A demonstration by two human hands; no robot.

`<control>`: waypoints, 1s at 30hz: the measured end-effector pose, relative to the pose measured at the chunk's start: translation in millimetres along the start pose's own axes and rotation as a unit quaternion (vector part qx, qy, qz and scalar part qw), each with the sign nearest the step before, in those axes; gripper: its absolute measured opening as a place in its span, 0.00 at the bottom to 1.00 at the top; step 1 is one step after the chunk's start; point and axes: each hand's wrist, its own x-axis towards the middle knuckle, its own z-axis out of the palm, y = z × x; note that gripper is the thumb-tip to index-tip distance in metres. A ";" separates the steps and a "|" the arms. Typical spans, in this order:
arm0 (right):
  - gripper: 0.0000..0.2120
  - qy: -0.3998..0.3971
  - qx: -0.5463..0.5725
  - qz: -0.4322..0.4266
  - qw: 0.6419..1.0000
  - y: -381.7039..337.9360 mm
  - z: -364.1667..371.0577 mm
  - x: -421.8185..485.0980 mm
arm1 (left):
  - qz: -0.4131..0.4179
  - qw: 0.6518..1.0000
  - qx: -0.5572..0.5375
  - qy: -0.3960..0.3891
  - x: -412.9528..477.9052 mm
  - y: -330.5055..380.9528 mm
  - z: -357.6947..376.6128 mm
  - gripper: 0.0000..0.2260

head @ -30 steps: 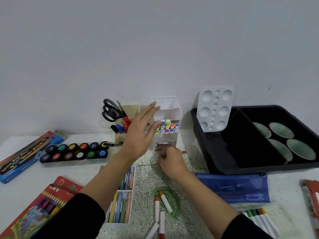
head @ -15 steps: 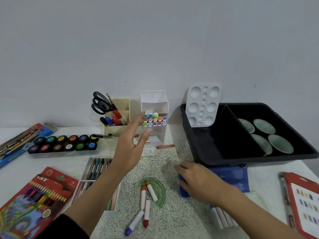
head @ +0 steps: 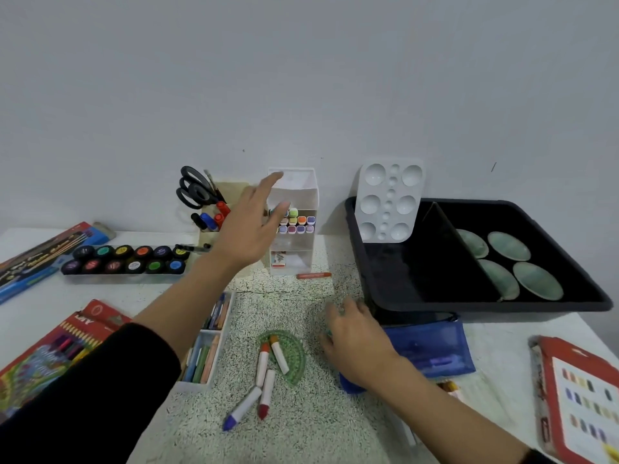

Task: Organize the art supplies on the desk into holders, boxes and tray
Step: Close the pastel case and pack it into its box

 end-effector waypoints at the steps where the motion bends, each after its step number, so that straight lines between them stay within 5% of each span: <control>1: 0.25 -0.035 -0.020 0.014 0.999 -3.3 -4.2 4.4 | 0.001 1.000 0.013 0.001 4.0 0.8 -1.8 0.23; 6: 0.10 -0.073 0.013 0.002 0.997 -4.9 -12.5 19.5 | -0.007 1.000 0.019 0.004 8.5 -2.4 -1.3 0.20; 10: 0.19 0.036 0.146 -0.017 0.989 -2.9 -11.4 34.6 | -0.016 0.999 -0.019 0.033 4.7 -5.4 6.8 0.20; 14: 0.22 0.127 0.113 -0.066 0.983 -9.1 -10.5 68.7 | -0.018 0.998 -0.036 0.046 3.3 -7.1 12.8 0.19; 23: 0.28 0.137 0.037 -0.045 0.989 -32.5 10.3 119.8 | 0.005 0.994 -0.085 0.071 5.3 -17.9 17.7 0.16; 30: 0.17 0.167 -0.007 -0.016 0.986 -38.1 1.6 113.5 | 0.011 0.995 -0.078 0.062 9.8 -24.2 17.4 0.17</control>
